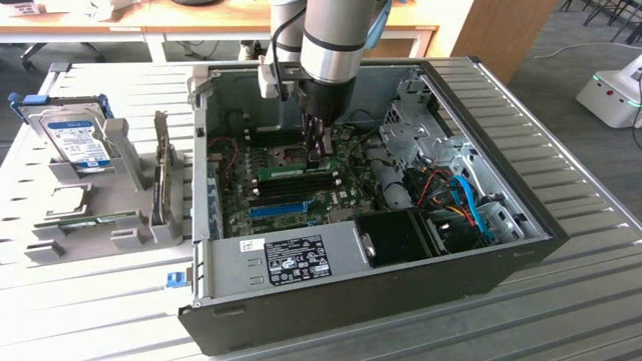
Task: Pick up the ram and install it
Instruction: 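Insert the ram into the slot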
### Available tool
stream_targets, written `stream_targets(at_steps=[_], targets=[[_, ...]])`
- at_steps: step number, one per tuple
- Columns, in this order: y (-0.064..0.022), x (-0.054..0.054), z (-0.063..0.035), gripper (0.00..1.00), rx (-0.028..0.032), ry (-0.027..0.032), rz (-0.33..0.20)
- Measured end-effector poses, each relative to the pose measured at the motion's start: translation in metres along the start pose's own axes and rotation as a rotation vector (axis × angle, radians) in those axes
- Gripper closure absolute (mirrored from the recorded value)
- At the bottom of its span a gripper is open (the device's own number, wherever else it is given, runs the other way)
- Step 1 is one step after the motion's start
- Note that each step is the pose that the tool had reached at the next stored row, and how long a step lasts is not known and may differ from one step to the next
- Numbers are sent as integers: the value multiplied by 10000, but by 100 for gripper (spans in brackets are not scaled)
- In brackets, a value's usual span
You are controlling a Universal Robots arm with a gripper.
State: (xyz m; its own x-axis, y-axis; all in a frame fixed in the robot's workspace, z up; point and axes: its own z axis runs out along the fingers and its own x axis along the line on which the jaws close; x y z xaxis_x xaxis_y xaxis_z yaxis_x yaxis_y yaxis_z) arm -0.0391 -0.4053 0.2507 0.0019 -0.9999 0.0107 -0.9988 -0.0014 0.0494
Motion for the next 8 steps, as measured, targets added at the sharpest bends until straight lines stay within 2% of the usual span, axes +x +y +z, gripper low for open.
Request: stream_targets(at_steps=[8], targets=[[-4,0,82,88,4,-8,-1]])
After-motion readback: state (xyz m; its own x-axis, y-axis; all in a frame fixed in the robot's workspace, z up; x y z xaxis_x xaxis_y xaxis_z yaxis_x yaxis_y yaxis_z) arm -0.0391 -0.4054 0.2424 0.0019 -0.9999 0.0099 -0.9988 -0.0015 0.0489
